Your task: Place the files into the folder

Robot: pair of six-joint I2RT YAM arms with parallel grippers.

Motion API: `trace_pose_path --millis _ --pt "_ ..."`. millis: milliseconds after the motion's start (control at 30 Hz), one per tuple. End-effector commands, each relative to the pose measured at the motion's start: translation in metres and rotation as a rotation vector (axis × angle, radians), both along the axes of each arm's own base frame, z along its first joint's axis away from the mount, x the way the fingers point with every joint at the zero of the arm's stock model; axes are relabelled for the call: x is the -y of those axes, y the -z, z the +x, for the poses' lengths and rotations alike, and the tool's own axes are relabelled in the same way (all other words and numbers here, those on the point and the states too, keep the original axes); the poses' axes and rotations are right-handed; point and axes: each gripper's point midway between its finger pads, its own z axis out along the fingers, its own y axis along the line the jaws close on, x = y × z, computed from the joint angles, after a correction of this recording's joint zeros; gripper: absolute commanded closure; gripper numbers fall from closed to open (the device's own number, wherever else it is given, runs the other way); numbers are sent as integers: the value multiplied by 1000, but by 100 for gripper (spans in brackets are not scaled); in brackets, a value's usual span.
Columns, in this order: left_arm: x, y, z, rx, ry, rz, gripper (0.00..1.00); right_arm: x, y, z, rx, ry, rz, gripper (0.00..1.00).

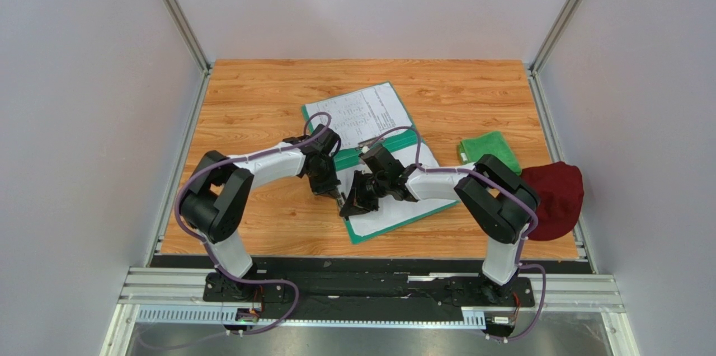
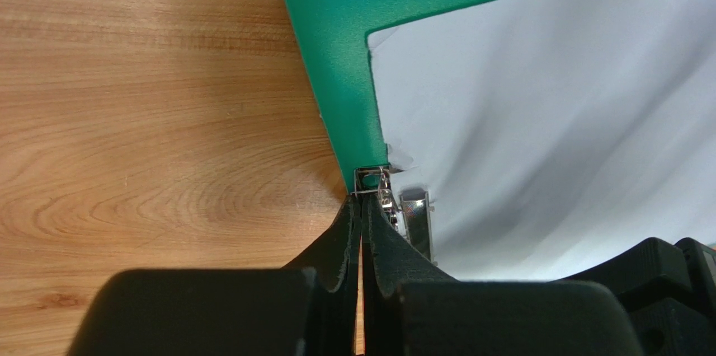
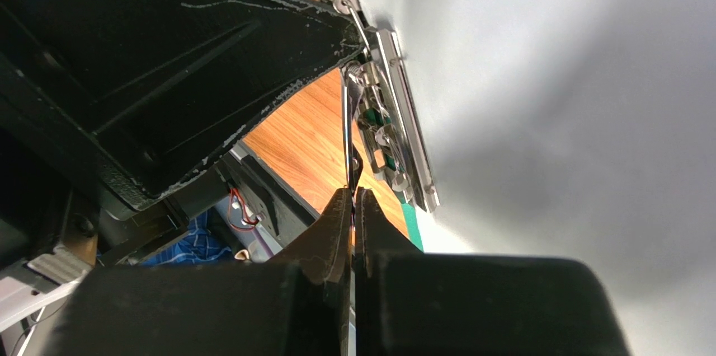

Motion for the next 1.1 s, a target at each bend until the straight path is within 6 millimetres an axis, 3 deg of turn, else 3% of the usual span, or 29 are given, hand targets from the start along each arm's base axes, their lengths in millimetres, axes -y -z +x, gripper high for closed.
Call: trace_pose_path --millis 0,167,433,633,900,1033,1067 --pt "-21 47 -15 -71 23 140 100 53 52 -17 -35 5 -278 100" --pt "-31 52 -12 -73 122 211 100 75 59 -21 -30 -17 -366 100" --pt "-38 30 4 -8 219 275 100 97 74 -19 -44 -55 -409 100" --pt "-38 27 7 -1 234 285 100 123 105 -21 -75 -28 -546 100" --pt "-40 32 7 -4 236 296 100 154 130 -32 -100 -10 -686 100" --pt "-41 34 9 -5 237 302 100 134 132 -40 -142 4 -523 100" --pt "-41 36 9 -10 235 298 100 118 124 -51 -213 -12 -412 100"
